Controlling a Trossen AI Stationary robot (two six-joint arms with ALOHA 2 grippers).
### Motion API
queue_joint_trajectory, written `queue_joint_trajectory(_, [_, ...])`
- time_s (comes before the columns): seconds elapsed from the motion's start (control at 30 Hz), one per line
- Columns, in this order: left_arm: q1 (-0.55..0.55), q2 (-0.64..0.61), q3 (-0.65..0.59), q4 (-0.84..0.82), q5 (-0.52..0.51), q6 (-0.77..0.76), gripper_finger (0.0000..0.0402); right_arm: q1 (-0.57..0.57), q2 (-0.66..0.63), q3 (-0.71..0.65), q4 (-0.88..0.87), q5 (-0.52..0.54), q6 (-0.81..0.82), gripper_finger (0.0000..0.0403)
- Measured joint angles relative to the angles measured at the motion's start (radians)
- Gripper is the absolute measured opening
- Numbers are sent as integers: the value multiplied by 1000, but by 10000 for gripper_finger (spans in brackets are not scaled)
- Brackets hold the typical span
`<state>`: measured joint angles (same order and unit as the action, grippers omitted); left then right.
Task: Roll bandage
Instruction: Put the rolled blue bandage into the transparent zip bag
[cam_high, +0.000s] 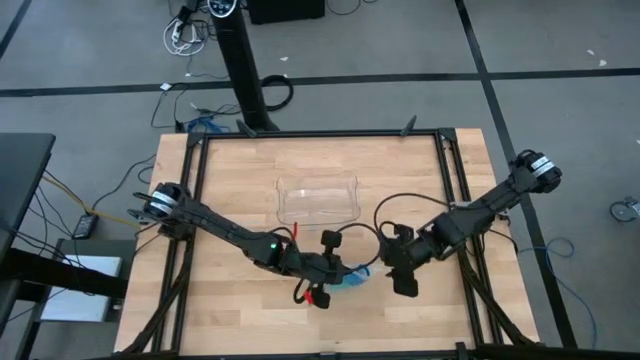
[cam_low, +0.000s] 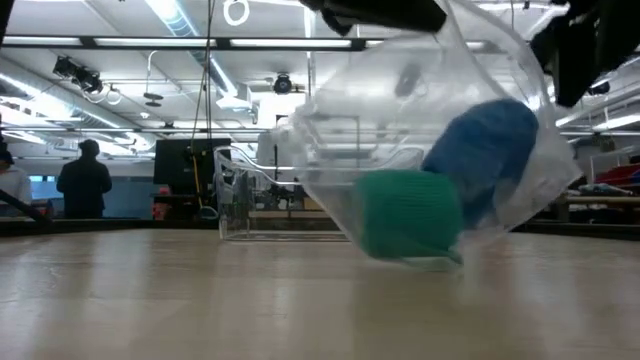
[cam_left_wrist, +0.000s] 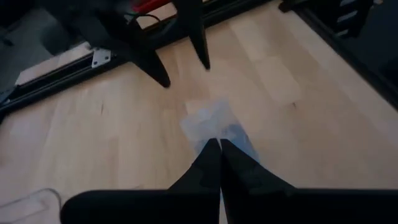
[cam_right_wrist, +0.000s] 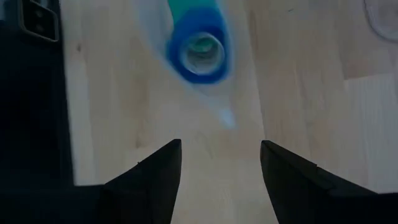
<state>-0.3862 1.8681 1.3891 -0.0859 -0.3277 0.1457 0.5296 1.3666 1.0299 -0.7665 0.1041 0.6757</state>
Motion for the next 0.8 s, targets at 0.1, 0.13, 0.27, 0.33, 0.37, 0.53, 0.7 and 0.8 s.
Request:
queue_joint_trajectory(0.1, [-20,-25,0,-34,-22,-49,3,5,-1,-57,79,53,-6,206])
queue_joint_trajectory(0.13, [-31,-29,0,-49,-41,-59,3,5,-2,-72,112,74,-15,205])
queue_joint_trajectory(0.27, [-72,-30,0,-103,-144,-97,3,4,0,-129,226,118,-61,204])
queue_joint_trajectory(0.33, [-84,-30,0,-130,-184,-130,3,-2,0,-165,302,114,-82,204])
queue_joint_trajectory(0.37, [-87,-30,0,-139,-203,-145,3,-2,0,-181,341,112,-91,204])
queue_joint_trajectory(0.53, [-101,-30,0,-151,-263,-179,3,2,0,-284,502,152,-126,204])
queue_joint_trajectory(0.7, [-100,-30,0,-157,-264,-207,3,19,1,-402,646,283,-139,204])
queue_joint_trajectory(0.8, [-100,-30,0,-149,-267,-216,3,20,1,-469,770,299,-172,204])
